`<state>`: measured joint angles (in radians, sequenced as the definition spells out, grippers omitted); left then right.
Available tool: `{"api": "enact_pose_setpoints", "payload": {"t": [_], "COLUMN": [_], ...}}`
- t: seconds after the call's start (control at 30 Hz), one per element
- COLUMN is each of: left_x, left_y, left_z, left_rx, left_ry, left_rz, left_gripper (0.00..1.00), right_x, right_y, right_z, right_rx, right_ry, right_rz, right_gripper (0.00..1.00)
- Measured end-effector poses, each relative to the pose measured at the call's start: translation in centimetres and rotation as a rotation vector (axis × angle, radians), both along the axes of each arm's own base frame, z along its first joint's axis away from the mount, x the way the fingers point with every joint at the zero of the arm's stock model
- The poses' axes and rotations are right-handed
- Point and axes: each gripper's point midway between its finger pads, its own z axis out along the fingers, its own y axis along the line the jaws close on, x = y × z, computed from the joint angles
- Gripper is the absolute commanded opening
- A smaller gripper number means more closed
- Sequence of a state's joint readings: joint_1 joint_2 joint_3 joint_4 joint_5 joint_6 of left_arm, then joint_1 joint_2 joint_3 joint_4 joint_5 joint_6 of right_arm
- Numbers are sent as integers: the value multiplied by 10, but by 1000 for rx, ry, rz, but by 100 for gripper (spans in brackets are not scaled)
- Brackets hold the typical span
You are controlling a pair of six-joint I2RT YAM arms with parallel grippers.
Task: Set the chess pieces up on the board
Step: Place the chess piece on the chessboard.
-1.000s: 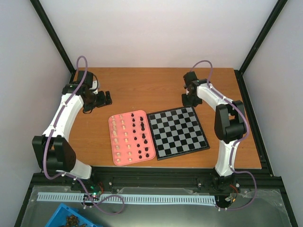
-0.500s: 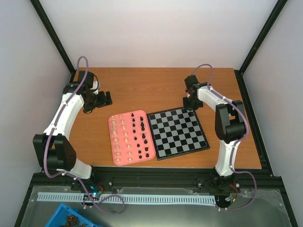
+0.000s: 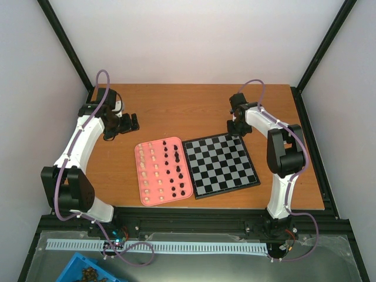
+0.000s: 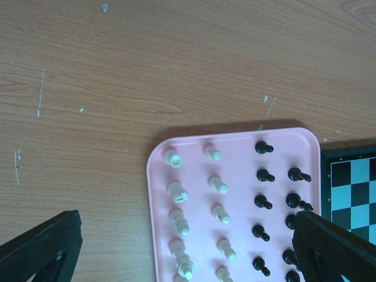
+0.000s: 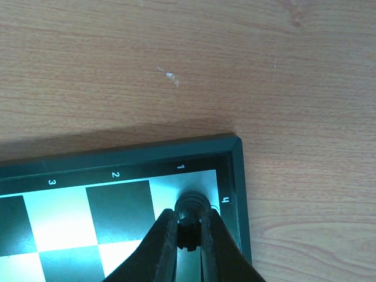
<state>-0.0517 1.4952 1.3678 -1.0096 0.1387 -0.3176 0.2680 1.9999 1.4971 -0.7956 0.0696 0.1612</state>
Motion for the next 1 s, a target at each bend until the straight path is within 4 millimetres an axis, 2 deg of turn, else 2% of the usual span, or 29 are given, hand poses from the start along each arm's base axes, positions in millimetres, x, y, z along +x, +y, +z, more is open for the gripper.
{"api": "enact_pose_setpoints", "payload": {"t": [0.13,0.33,0.57,0.67,0.77,0.9,1.0], "left_x": [0,0,1,1,1,1,1], "left_y": [0,0,0,0,0,0,0], "left_z": [0,-1,-2,-3,-3,-3,-3], "left_rx": [0,0,0,0,0,-1,-1], "left_ry": [0,2,7,8,8,9,9], "left_rz": [0,0,0,0,0,0,0], "left_gripper": [100,100,100,100,100,100,100], "right_x": [0,-1,-3,-6,-7,-8,-3], "right_y": [1,3,4,3,3,2,6], "right_z": [0,0,-3,-6,-6,5,27], "right_rx": [6,18,23,20,17,14,14], "right_ry": [2,5,13,24,25,15,-19], "right_rz": [1,8,18,16,19,21,32], "right_gripper": [4,18,38,53,60,62,63]}}
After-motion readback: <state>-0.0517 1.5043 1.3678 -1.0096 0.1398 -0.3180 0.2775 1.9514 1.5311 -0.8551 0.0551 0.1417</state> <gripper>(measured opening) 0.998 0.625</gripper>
